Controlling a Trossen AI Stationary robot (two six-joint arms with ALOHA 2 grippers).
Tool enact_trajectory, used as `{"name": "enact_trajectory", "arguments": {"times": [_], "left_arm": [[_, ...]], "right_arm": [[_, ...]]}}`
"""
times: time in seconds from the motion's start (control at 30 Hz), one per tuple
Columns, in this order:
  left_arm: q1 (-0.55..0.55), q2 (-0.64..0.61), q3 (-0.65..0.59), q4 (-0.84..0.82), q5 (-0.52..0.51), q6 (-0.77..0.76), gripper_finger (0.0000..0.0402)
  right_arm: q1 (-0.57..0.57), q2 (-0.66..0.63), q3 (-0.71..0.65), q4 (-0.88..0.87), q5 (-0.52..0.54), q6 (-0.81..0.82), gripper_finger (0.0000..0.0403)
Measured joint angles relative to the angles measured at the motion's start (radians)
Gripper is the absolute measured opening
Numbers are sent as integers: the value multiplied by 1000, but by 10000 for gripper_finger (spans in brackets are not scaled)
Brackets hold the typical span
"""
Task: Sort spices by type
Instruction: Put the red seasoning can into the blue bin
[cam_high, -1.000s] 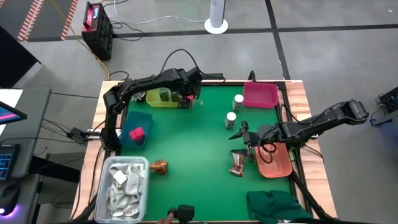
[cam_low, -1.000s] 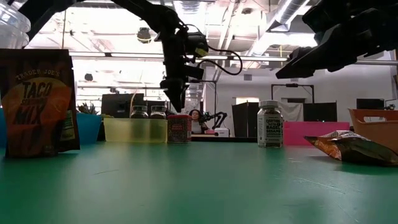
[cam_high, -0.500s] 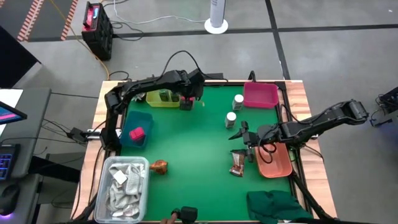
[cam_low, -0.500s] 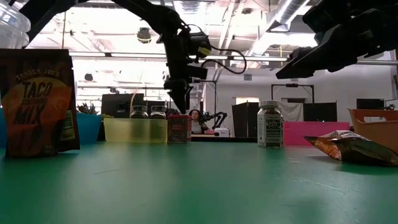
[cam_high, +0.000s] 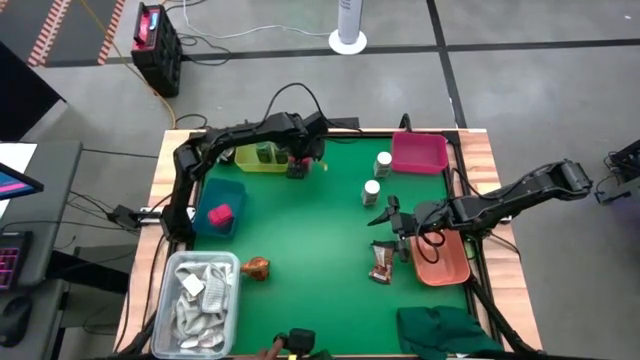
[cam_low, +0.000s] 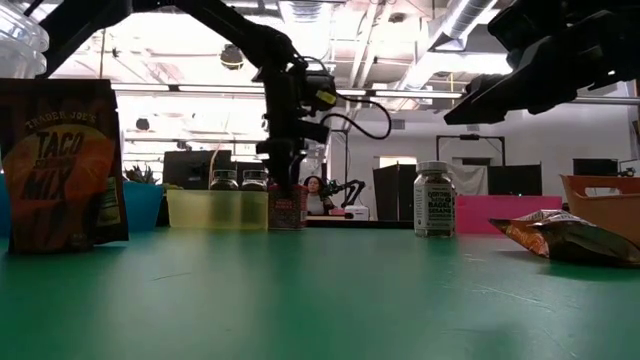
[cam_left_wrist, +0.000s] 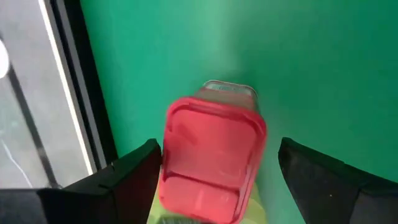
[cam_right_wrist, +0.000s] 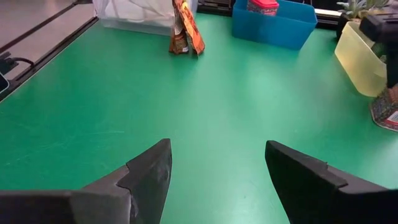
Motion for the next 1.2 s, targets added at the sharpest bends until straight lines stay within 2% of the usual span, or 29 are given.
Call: {"name": "enact_trajectory", "arguments": {"times": [0.17,0.4,0.67,0.9,1.07,1.2], "left_arm": [[2,22,-1,-13,9,-6,289],[-15,25,-1,-14,13,26,205],[-65,-1,-1,-40,23,-20,205],[-90,-73,69,-177,214,-243,205],[-111,-140,77,-408,222,-393,205],[-135,-185,77,-571,179,-519,205]], "right_arm": [[0,0,0,0,0,0,286],[1,0,0,0,-1,0,286],[1,0,0,-1,-1,0,286],[1,0,0,0,-1,8,286],[1,0,0,-3,-1,16,286],[2,0,0,-6,-1,27,286]]}}
